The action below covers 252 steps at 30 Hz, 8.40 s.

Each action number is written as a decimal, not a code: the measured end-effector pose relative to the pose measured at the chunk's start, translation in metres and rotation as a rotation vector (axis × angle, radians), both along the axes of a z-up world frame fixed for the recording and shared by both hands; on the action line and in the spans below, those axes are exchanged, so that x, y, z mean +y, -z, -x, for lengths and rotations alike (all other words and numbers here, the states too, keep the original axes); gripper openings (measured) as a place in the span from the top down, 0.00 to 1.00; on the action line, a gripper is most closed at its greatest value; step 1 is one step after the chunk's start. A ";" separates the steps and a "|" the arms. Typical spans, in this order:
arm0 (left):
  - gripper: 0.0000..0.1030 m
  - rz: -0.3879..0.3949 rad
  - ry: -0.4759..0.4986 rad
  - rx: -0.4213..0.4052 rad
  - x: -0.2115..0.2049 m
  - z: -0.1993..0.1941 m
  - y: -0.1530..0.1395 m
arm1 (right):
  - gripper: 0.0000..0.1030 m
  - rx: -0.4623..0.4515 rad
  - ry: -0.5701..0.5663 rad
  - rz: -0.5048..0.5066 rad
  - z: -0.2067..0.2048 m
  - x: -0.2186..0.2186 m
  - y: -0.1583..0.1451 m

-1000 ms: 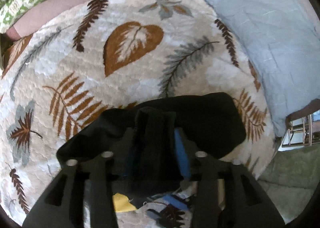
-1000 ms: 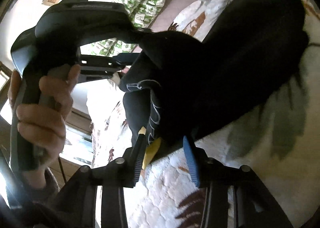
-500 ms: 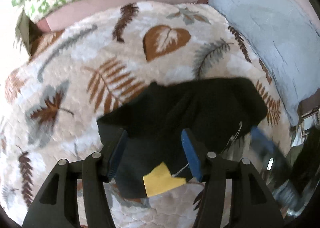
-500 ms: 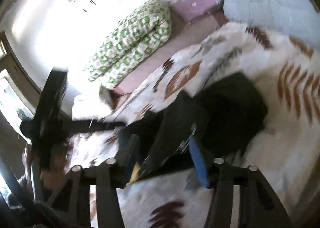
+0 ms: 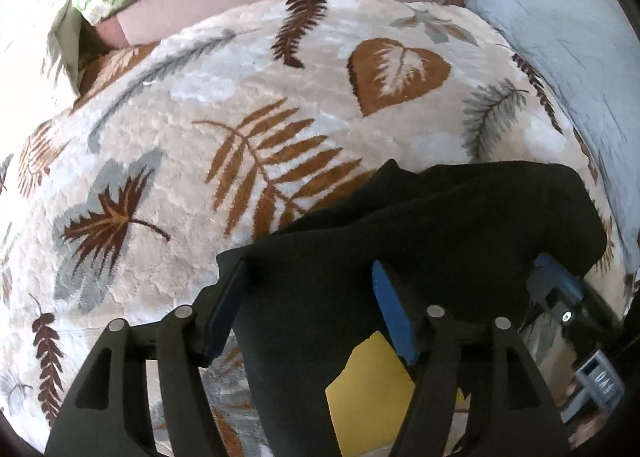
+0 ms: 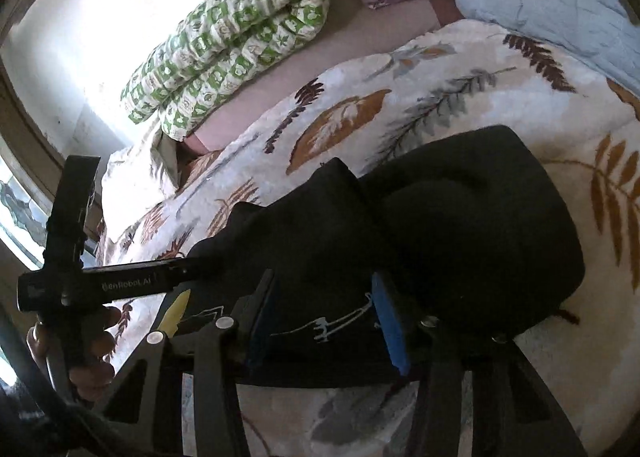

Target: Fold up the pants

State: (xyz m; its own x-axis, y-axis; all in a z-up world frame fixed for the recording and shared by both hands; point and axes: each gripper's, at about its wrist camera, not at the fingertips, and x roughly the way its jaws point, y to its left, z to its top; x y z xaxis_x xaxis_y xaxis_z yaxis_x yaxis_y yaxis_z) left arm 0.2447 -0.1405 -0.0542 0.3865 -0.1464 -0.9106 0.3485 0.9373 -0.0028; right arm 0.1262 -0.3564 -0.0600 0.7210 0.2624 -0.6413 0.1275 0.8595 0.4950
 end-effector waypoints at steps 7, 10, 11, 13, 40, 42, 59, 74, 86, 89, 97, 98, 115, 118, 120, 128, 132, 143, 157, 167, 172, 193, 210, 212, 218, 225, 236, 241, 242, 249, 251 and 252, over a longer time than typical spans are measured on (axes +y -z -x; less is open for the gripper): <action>0.37 0.011 0.040 -0.065 0.007 0.034 -0.027 | 0.50 -0.068 0.013 -0.039 0.039 -0.029 -0.035; 0.37 0.039 0.076 -0.106 -0.010 0.057 -0.044 | 0.49 -0.061 0.059 -0.045 0.058 -0.057 -0.040; 0.37 0.050 0.084 -0.109 -0.015 0.061 -0.047 | 0.49 -0.056 0.081 -0.041 0.064 -0.068 -0.040; 0.37 0.070 0.113 -0.106 -0.035 0.075 -0.052 | 0.49 -0.048 0.115 -0.067 0.071 -0.092 -0.039; 0.37 0.210 0.257 0.065 -0.167 0.111 -0.003 | 0.40 0.186 -0.216 -0.390 -0.062 -0.166 0.020; 0.37 0.243 0.241 0.050 -0.159 0.111 -0.008 | 0.40 0.202 -0.261 -0.417 -0.075 -0.157 0.027; 0.37 -0.050 0.527 -0.281 -0.182 0.140 -0.015 | 0.47 0.232 -0.391 -0.419 -0.087 -0.151 0.034; 0.10 -0.281 0.668 -0.320 -0.216 0.114 0.018 | 0.46 0.244 -0.396 -0.425 -0.090 -0.152 0.036; 0.49 -0.083 0.541 -0.223 -0.203 0.109 0.019 | 0.63 0.239 -0.367 -0.350 -0.094 -0.148 0.033; 0.70 -0.053 0.559 -0.196 -0.204 0.118 0.014 | 0.64 0.232 -0.353 -0.352 -0.092 -0.148 0.033; 0.25 -0.118 0.739 -0.242 -0.212 0.152 0.009 | 0.61 0.238 -0.341 -0.362 -0.092 -0.151 0.034; 0.25 -0.142 0.748 -0.248 -0.214 0.152 0.012 | 0.61 0.239 -0.340 -0.364 -0.092 -0.152 0.034; 0.73 -0.010 0.548 -0.203 -0.209 0.115 0.021 | 0.75 0.197 -0.319 -0.351 -0.088 -0.148 0.027; 0.82 0.087 0.493 -0.153 -0.196 0.109 0.012 | 0.78 0.190 -0.311 -0.344 -0.085 -0.146 0.019; 0.83 0.142 0.466 -0.130 -0.188 0.106 0.006 | 0.79 0.185 -0.309 -0.346 -0.083 -0.143 0.014; 0.84 0.242 0.424 -0.099 -0.170 0.108 -0.006 | 0.80 0.172 -0.304 -0.352 -0.082 -0.128 -0.004; 0.85 0.274 0.413 -0.089 -0.163 0.107 -0.009 | 0.80 0.161 -0.285 -0.366 -0.079 -0.127 -0.007; 0.85 0.430 0.307 -0.070 -0.110 0.101 -0.037 | 0.88 0.194 -0.369 -0.261 -0.087 -0.070 -0.054; 0.85 0.506 0.216 -0.033 -0.036 0.089 -0.038 | 0.86 0.222 -0.474 -0.236 -0.110 0.016 -0.070; 0.85 0.470 0.157 -0.021 0.041 0.090 -0.023 | 0.82 0.314 -0.620 -0.173 -0.140 0.114 -0.061; 0.85 0.444 0.141 -0.011 0.085 0.101 -0.014 | 0.68 0.400 -0.645 -0.059 -0.155 0.164 -0.038; 0.85 0.549 0.149 -0.018 0.080 0.122 -0.026 | 0.30 0.440 -0.655 0.117 -0.134 0.178 -0.109; 0.85 0.546 0.095 0.002 0.089 0.119 -0.020 | 0.27 0.538 -0.600 -0.109 -0.107 0.150 -0.087; 0.85 0.538 0.111 0.000 0.078 0.120 -0.022 | 0.27 0.516 -0.634 -0.106 -0.104 0.141 -0.102; 0.85 0.574 0.152 0.034 0.029 0.113 -0.034 | 0.26 0.415 -0.554 0.076 -0.106 0.104 -0.124; 0.70 0.478 0.131 -0.077 -0.016 0.121 -0.034 | 0.26 0.406 -0.525 0.157 -0.118 0.070 -0.102; 0.69 0.206 0.054 -0.319 -0.051 0.120 -0.017 | 0.26 0.564 -0.727 0.310 -0.167 0.113 -0.051; 0.70 0.252 0.007 -0.272 -0.043 0.105 -0.010 | 0.52 0.539 -0.832 0.394 -0.166 0.131 -0.039; 0.72 0.284 -0.007 -0.254 -0.037 0.101 -0.009 | 0.62 0.528 -0.834 0.398 -0.166 0.131 -0.040; 0.81 0.438 -0.060 -0.150 0.007 0.093 -0.009 | 0.69 0.467 -0.822 0.339 -0.163 0.135 -0.055; 0.81 0.461 -0.074 -0.142 0.021 0.092 -0.010 | 0.69 0.447 -0.835 0.313 -0.159 0.143 -0.065; 0.81 0.462 -0.085 -0.146 0.031 0.092 -0.011 | 0.69 0.441 -0.847 0.308 -0.157 0.149 -0.068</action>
State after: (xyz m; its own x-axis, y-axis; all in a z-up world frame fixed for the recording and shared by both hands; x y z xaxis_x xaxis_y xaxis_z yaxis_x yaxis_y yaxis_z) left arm 0.1524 -0.1100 -0.0430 0.5332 -0.4842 -0.6937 0.2980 0.8750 -0.3816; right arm 0.2827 -0.2072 0.0081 0.0544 0.3567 -0.9326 -0.4673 0.8345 0.2919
